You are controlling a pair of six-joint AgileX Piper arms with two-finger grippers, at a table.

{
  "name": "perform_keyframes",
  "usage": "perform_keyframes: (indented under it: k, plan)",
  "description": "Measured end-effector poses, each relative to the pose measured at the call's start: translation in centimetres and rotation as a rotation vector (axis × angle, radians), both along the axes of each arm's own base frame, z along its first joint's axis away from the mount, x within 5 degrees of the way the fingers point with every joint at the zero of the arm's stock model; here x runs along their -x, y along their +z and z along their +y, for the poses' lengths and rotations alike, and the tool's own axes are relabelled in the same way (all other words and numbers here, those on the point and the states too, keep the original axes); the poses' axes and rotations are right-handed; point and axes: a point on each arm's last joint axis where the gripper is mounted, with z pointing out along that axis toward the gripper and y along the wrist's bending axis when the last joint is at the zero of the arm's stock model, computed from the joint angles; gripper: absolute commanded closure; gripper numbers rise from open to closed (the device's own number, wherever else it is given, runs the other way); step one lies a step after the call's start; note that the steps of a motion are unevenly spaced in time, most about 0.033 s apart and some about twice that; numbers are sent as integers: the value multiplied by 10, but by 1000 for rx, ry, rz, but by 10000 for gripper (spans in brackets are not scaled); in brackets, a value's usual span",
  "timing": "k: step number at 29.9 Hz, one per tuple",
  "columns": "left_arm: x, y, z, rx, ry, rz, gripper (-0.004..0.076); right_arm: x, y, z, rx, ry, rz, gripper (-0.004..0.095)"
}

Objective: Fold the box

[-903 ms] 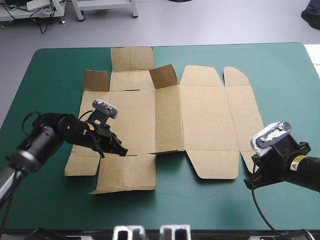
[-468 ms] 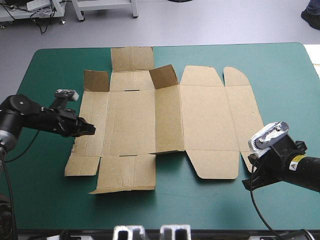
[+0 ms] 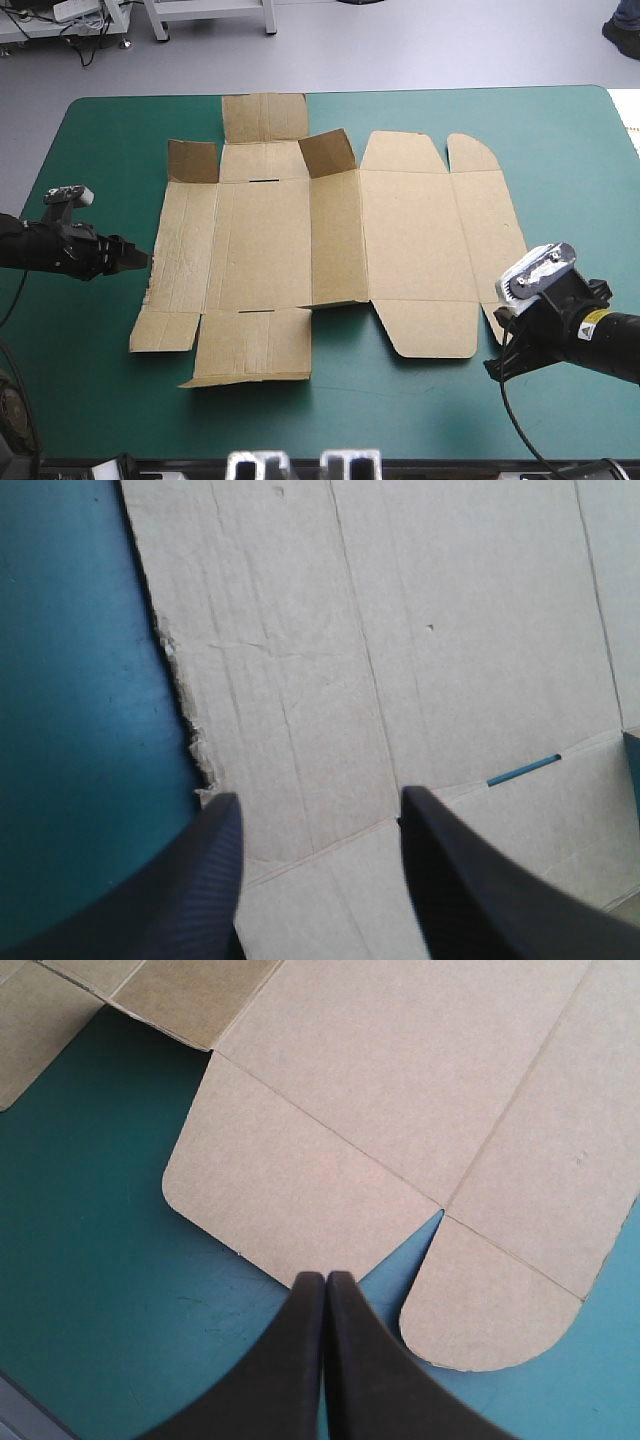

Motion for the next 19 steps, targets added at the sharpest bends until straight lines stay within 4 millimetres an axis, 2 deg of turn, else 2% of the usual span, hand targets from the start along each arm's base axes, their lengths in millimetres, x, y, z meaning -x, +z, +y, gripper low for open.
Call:
perform_keyframes:
  k: [12,19]
  plan:
    - [-31,-64,12,126,-20,152,220,0,1,0,-2,6,-9,932]
    - [-37,-83,15,157,-18,205,220,0,1,1,-4,6,-8,932]
